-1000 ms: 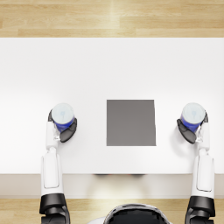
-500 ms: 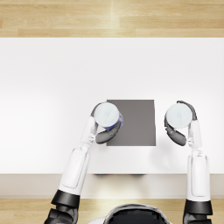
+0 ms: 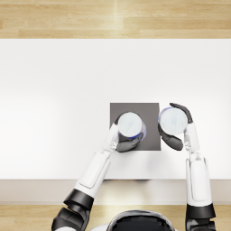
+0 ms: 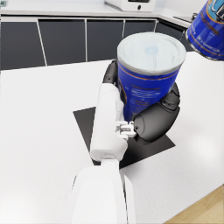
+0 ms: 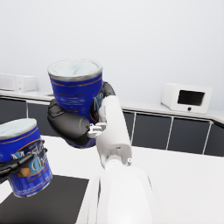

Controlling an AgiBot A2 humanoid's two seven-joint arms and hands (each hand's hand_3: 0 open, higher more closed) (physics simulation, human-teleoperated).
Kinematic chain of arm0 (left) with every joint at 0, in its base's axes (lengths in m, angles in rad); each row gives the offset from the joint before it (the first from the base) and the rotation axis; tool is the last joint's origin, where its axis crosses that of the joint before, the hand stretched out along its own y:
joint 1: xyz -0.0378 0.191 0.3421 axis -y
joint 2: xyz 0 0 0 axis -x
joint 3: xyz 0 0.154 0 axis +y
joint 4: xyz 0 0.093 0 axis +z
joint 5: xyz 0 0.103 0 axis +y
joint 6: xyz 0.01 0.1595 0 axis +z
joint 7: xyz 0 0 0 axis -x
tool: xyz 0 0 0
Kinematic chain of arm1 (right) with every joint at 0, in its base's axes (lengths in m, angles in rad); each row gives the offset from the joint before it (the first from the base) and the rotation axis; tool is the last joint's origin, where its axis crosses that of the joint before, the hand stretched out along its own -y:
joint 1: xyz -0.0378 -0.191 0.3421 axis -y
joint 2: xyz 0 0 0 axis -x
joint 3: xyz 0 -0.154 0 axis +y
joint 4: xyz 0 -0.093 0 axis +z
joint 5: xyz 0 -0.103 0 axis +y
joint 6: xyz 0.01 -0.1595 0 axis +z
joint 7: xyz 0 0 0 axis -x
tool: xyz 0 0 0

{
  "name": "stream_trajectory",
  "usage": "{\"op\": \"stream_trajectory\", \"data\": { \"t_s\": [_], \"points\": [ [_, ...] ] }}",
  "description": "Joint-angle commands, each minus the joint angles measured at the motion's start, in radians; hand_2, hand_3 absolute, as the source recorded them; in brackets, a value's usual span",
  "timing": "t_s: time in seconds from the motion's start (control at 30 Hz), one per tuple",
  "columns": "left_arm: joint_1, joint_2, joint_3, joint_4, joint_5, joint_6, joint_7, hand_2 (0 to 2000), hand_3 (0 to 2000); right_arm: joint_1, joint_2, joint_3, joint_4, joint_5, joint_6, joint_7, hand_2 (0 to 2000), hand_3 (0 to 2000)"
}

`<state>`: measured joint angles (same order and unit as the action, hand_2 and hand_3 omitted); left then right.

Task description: Pick up the blue can on the left and place it in the middle, then pick up the blue can on the right and place it on top of the can in the middle

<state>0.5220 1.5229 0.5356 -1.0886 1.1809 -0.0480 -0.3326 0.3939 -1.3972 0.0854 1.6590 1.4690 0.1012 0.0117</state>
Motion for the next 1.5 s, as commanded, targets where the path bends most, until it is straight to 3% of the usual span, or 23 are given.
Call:
{"op": "stream_trajectory", "data": {
  "t_s": [0.03,0.17,0.2,0.23,0.37,0.4,0.43,0.47,0.53,0.57,0.7,0.77,0.9,1.0,1.07,1.13,1.2,1.33,1.5],
  "points": [
    [0.02,0.016,0.017,0.086,0.0,0.0,-0.005,2000,1520,0.016,-0.005,0.012,0.019,0.0,-0.001,0.0,2000,1520],
    [0.046,0.045,0.013,0.203,0.0,-0.014,-0.015,2000,1520,0.038,-0.018,0.034,0.038,0.0,-0.002,0.0,2000,1520],
    [0.104,-0.024,0.2,0.22,0.0,-0.019,-0.016,2000,1520,0.044,-0.022,0.043,0.04,0.0,-0.002,0.0,2000,1520],
    [0.064,0.034,0.066,0.237,-0.001,-0.024,-0.017,2000,1520,0.052,-0.026,0.05,0.044,0.0,-0.001,0.0,2000,1520],
    [0.063,0.046,0.054,0.267,0.0,-0.057,-0.017,2000,1520,0.066,-0.038,0.061,0.043,0.0,0.001,0.0,2000,1520],
    [0.111,-0.015,0.21,0.262,0.0,-0.063,-0.017,2000,1520,0.066,-0.039,0.06,0.043,0.0,0.001,0.0,2000,1520],
    [0.072,0.033,0.078,0.262,-0.001,-0.065,-0.017,639,1193,0.058,-0.039,0.06,0.046,0.0,0.001,0.0,2000,1520],
    [0.071,0.035,0.073,0.262,0.0,-0.067,-0.017,0,867,0.055,-0.039,0.063,0.05,0.0,0.001,0.0,2000,1520],
    [0.06,0.034,0.066,0.255,0.0,-0.047,-0.017,0,213,0.064,-0.046,0.078,0.045,0.0,0.001,0.0,2000,1520],
    [0.05,0.031,0.063,0.236,0.0,-0.045,-0.017,0,0,0.074,-0.051,0.089,0.042,0.0,0.001,0.0,2000,1520],
    [-0.036,-0.014,0.031,0.038,-0.001,-0.016,-0.016,0,0,0.125,-0.083,0.147,0.034,0.0,0.0,0.0,2000,1520],
    [-0.143,-0.085,-0.001,-0.22,-0.001,-0.009,-0.012,0,0,0.154,-0.102,0.18,0.008,0.0,-0.004,0.001,2000,1520],
    [-0.283,-0.186,-0.128,-0.663,-0.001,0.031,0.213,0,0,0.186,-0.125,0.217,-0.06,0.0,0.008,-0.001,2000,1520],
    [-0.301,-0.191,-0.26,-0.819,-0.001,0.042,0.289,0,0,0.192,-0.134,0.238,-0.094,0.0,0.005,-0.001,2000,1520],
    [-0.308,-0.186,-0.351,-0.854,-0.001,0.045,0.31,0,0,0.18,-0.132,0.248,-0.096,0.0,-0.016,-0.034,2000,1520],
    [-0.318,-0.184,-0.427,-0.859,-0.001,0.046,0.321,0,0,0.167,-0.131,0.262,-0.095,0.0,-0.14,-0.14,2000,1520],
    [-0.337,-0.186,-0.452,-0.862,-0.001,0.047,0.327,0,0,0.15,-0.126,0.295,-0.099,0.0,-0.218,-0.207,2000,1520],
    [-0.366,-0.186,-0.479,-0.886,-0.001,0.048,0.331,0,0,0.107,-0.11,0.349,-0.113,0.0,-0.267,-0.259,2000,1520],
    [-0.374,-0.179,-0.492,-0.888,-0.001,0.048,0.332,0,0,0.089,-0.111,0.351,-0.156,0.0,-0.284,-0.27,2000,1520]
  ]
}}
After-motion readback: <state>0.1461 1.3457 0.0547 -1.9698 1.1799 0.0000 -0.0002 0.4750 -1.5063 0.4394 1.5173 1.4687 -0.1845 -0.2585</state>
